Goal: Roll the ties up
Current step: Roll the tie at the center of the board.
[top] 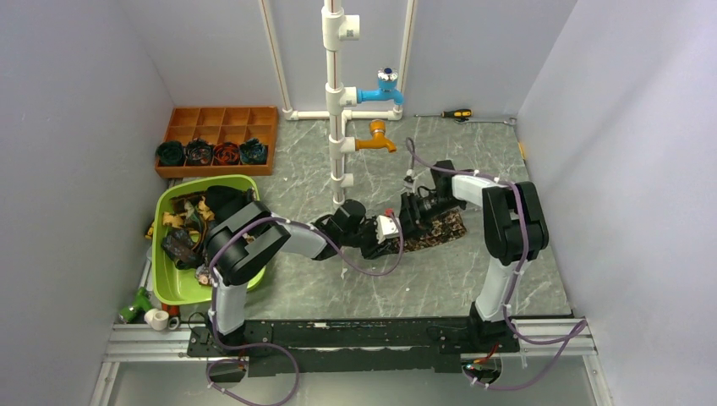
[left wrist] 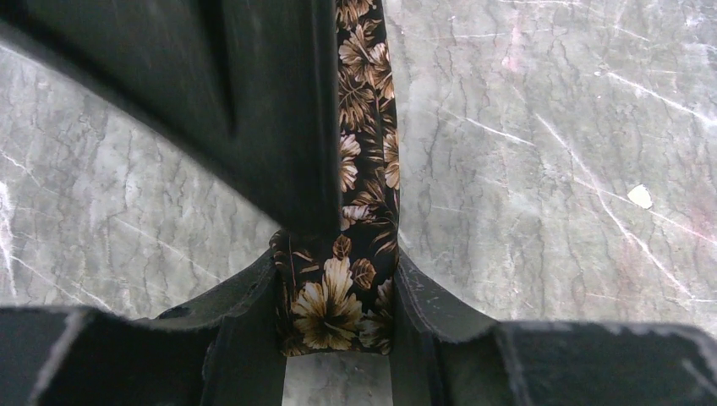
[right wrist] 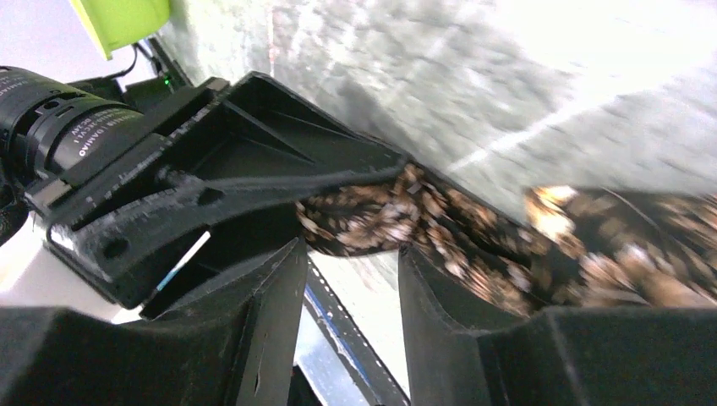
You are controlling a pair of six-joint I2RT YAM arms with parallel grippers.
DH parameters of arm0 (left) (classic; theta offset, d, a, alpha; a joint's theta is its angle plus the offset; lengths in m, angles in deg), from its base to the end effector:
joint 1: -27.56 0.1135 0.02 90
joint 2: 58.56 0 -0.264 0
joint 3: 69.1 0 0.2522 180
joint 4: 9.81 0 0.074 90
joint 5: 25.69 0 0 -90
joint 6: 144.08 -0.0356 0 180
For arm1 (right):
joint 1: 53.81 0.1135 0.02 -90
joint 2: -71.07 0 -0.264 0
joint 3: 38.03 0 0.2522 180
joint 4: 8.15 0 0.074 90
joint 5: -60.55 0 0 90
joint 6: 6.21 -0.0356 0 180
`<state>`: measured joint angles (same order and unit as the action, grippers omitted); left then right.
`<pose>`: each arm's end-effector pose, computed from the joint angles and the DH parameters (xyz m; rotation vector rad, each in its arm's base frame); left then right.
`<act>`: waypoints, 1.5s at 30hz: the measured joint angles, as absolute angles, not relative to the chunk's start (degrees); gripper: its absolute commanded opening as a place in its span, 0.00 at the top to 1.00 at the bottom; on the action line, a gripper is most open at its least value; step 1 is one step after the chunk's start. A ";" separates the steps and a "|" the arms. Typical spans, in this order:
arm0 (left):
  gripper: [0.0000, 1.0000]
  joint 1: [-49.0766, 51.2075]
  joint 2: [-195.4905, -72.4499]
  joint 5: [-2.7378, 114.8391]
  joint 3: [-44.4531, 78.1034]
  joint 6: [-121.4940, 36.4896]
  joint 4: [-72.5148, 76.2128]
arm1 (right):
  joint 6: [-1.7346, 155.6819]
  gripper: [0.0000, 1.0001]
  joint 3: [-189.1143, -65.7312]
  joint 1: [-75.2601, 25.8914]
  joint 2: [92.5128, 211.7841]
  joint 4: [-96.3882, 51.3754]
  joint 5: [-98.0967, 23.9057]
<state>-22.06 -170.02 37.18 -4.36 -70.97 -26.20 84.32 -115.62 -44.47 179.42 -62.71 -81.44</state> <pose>0.2343 -0.3005 0.1222 1.4123 1.6170 -0.8360 0.3188 0.0809 0.1395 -0.2982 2.8008 1.3780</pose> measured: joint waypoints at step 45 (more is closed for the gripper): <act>0.89 -22.52 -176.82 34.75 1.87 -66.62 -31.53 | 88.83 0.79 -118.97 -44.64 184.14 -66.62 -72.22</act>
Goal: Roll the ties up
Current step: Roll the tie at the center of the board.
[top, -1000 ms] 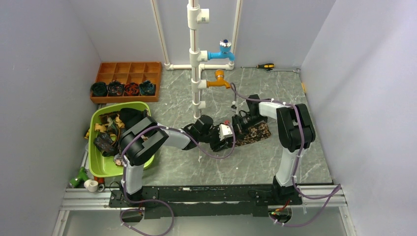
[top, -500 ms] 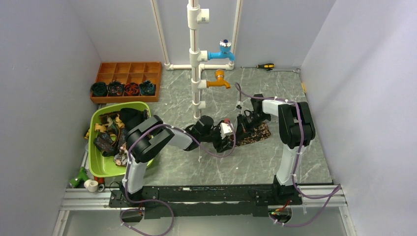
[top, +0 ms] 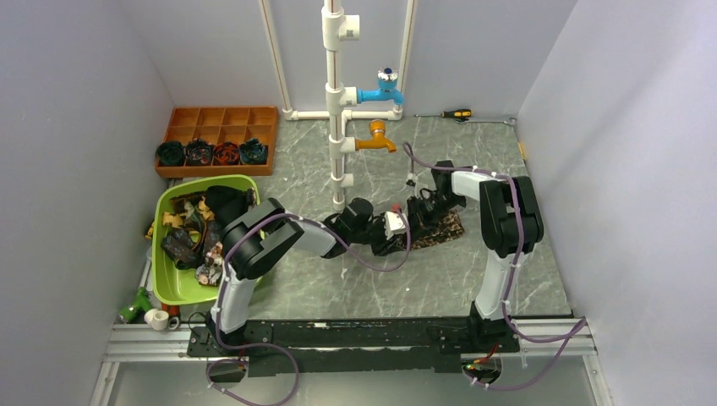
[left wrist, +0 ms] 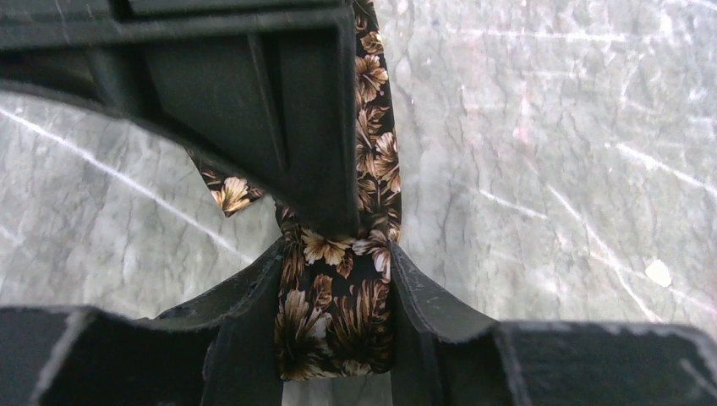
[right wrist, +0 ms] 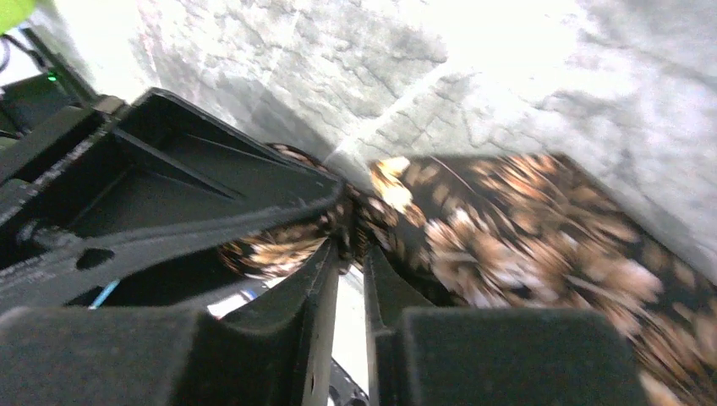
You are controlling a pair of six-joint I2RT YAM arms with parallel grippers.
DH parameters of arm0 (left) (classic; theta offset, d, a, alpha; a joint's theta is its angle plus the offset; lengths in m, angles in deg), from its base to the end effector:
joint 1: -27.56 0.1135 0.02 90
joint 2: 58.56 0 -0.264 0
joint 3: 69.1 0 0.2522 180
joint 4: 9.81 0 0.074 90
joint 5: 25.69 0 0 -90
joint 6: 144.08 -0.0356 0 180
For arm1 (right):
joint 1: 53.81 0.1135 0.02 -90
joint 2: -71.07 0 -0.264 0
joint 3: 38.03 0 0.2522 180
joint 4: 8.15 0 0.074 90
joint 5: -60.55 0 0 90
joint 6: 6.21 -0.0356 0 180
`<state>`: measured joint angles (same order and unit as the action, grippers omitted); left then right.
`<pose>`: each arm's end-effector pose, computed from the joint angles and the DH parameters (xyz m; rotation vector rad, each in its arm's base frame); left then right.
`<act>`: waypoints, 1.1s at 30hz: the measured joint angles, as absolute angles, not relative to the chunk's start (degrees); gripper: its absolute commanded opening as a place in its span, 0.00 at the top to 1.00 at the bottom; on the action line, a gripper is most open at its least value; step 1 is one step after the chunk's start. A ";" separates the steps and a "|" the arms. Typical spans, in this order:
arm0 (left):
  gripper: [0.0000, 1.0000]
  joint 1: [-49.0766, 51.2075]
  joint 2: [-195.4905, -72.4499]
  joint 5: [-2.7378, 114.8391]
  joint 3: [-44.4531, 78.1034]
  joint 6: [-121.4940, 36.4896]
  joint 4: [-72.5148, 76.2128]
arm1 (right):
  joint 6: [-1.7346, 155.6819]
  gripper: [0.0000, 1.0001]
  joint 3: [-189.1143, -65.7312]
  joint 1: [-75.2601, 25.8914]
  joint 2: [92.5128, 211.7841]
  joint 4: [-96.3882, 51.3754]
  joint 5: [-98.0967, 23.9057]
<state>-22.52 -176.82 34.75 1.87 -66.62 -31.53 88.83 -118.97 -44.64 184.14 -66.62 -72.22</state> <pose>0.2501 -0.3263 0.1154 1.3577 1.5757 -0.9285 0.3278 0.0774 0.1221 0.3518 -2.8707 -1.1313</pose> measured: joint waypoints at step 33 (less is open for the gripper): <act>0.92 -22.87 -173.00 37.88 -1.11 -70.94 -27.42 | 106.22 0.39 -135.40 -70.02 178.75 -74.97 -49.86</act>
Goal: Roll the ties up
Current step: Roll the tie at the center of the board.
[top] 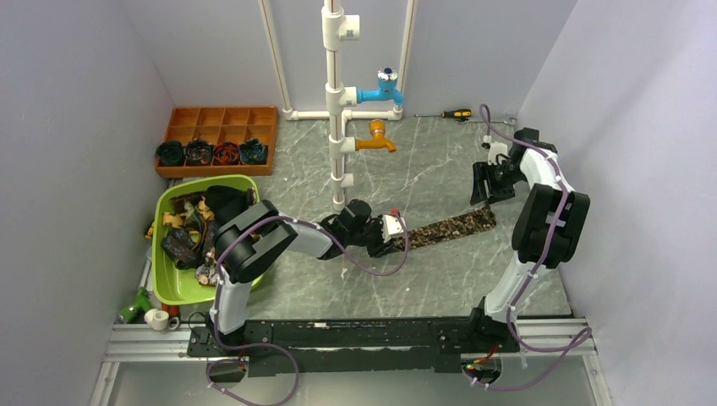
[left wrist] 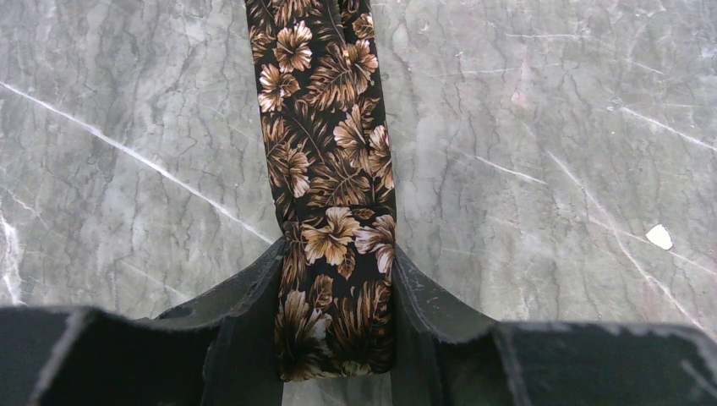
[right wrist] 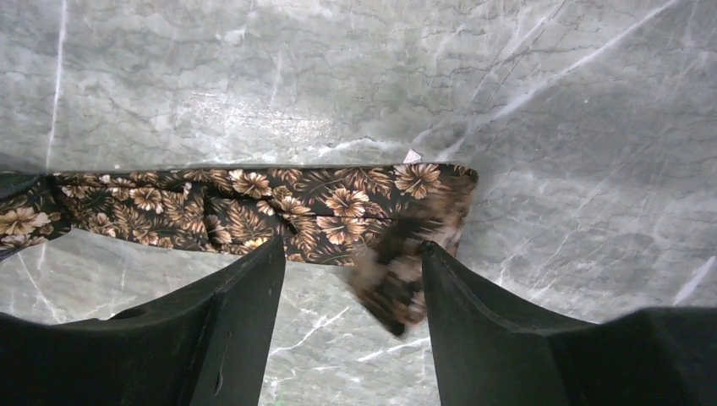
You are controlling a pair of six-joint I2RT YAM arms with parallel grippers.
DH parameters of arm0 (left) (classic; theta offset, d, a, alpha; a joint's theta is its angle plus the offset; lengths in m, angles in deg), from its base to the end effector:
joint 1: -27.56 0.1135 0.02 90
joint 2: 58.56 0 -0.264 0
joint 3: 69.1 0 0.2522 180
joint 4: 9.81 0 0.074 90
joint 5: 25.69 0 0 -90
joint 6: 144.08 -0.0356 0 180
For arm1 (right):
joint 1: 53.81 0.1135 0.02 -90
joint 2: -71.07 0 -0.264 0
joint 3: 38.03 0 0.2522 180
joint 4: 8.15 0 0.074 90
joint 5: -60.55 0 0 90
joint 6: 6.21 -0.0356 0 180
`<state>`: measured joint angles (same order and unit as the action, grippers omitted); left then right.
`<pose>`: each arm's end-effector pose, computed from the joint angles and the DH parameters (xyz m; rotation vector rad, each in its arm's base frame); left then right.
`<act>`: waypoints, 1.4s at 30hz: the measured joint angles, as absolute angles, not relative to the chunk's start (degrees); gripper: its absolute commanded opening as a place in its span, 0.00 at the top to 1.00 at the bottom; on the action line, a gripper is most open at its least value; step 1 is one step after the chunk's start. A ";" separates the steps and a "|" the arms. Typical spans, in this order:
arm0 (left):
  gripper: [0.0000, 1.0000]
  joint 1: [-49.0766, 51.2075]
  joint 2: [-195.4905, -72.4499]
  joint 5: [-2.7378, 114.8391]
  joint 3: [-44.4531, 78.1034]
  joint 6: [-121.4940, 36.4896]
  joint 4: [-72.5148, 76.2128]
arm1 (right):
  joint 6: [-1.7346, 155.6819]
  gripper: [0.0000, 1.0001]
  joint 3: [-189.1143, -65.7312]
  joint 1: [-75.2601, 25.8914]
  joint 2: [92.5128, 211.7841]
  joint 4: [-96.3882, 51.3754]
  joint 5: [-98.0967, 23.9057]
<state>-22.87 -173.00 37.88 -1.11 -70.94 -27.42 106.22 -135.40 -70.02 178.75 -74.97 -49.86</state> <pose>0.2399 -0.3151 0.1200 1.4083 1.5893 -0.8318 0.3609 -0.0920 0.2152 -0.2080 2.7833 0.3699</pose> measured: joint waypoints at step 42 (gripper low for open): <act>0.92 -22.87 -172.27 38.51 -1.06 -71.23 -25.57 | 108.28 0.58 -130.59 -68.73 182.55 -77.48 -57.25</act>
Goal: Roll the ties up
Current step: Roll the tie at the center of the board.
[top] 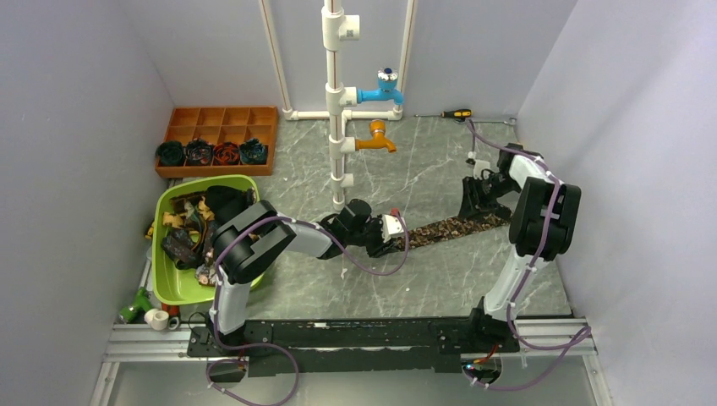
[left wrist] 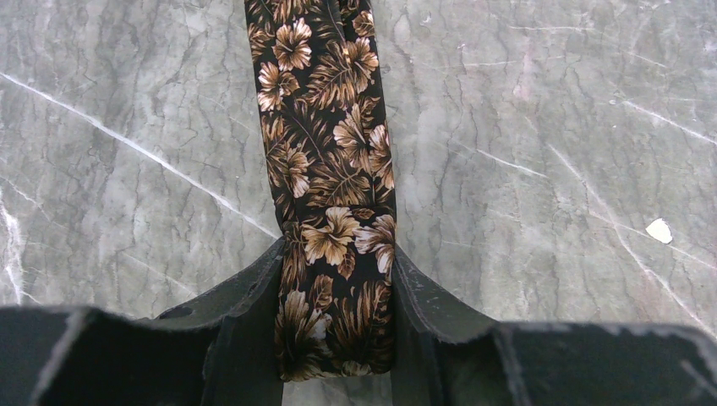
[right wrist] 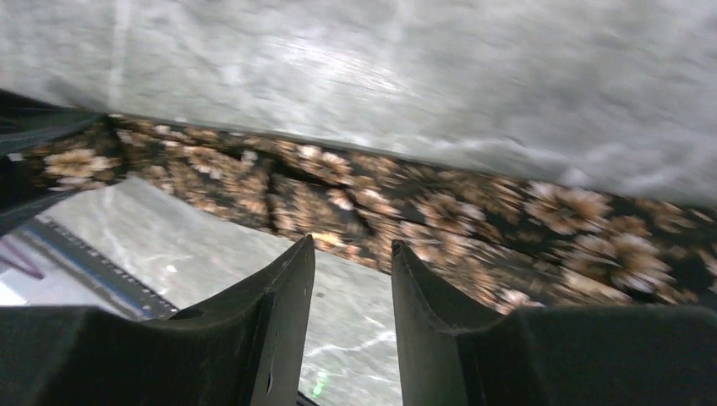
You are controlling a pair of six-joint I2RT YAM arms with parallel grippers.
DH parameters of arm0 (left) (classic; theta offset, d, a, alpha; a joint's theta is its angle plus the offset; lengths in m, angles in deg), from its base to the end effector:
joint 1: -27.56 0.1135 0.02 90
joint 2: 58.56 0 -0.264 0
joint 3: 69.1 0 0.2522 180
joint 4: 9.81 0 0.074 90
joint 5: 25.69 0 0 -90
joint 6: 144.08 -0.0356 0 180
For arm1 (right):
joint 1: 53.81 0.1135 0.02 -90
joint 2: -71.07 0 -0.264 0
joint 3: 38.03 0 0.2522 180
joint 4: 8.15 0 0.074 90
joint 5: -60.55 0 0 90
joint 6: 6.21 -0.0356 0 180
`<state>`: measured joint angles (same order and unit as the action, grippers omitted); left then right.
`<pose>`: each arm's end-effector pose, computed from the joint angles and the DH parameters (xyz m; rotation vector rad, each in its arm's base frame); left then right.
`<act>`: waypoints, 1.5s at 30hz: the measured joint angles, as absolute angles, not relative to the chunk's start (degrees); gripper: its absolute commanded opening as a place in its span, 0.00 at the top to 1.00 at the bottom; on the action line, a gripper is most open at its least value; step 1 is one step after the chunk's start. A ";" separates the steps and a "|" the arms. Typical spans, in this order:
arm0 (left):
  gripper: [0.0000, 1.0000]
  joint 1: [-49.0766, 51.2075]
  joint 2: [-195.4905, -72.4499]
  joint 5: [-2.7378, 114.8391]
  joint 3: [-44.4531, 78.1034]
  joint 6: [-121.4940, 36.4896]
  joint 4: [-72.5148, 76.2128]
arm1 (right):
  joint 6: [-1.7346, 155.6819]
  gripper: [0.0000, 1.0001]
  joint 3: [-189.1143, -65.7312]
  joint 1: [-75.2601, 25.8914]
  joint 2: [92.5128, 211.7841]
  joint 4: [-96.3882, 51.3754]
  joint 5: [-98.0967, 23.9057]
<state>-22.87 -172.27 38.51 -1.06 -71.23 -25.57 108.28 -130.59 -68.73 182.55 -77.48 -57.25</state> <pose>0.2392 -0.3138 0.1219 1.4141 1.6076 -0.8173 0.3507 -0.0763 0.1719 -0.2509 2.8667 0.6556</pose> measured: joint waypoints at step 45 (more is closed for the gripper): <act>0.89 -22.87 -172.17 38.09 -0.23 -71.18 -23.27 | 83.21 1.00 -112.65 -41.21 177.63 -56.08 -80.00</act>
